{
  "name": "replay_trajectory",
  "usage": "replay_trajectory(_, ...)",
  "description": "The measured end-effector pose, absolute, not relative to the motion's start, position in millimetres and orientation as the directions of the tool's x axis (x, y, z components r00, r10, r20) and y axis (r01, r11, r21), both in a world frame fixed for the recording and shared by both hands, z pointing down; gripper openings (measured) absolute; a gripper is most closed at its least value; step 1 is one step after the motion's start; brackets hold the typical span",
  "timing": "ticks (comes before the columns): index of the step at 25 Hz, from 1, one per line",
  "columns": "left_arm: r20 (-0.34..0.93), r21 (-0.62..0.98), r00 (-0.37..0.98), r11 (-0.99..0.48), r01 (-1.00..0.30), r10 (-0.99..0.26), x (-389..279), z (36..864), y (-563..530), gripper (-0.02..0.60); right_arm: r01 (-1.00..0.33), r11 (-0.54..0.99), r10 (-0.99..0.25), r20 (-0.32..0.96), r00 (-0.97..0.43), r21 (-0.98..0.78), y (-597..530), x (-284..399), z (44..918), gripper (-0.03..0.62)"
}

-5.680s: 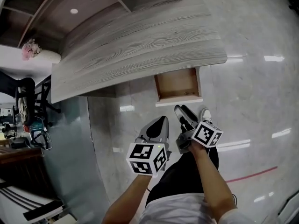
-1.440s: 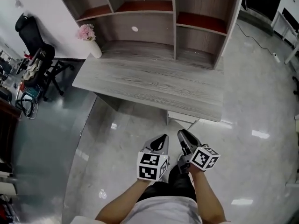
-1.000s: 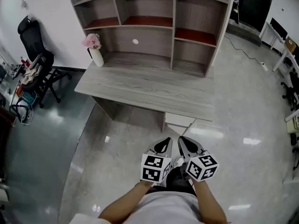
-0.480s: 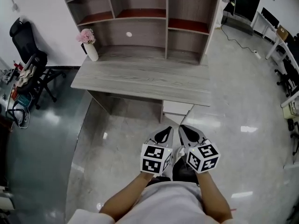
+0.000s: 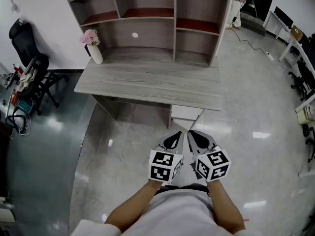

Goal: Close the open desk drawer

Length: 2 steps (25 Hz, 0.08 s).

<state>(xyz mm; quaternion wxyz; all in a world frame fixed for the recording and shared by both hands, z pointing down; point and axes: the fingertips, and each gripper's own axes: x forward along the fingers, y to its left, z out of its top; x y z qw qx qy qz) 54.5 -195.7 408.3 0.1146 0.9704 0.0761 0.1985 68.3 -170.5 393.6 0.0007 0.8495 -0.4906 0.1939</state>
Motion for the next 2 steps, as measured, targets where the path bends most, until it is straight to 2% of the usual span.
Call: replay_trajectory(2,0.366,0.251,0.91,-0.962,0.105,0.194,55.6,406.4,-194.8,0.003,-0.833,-0.521,-0.832,0.331,0.446,-0.187,-168.9,69.4,392.8,0.002)
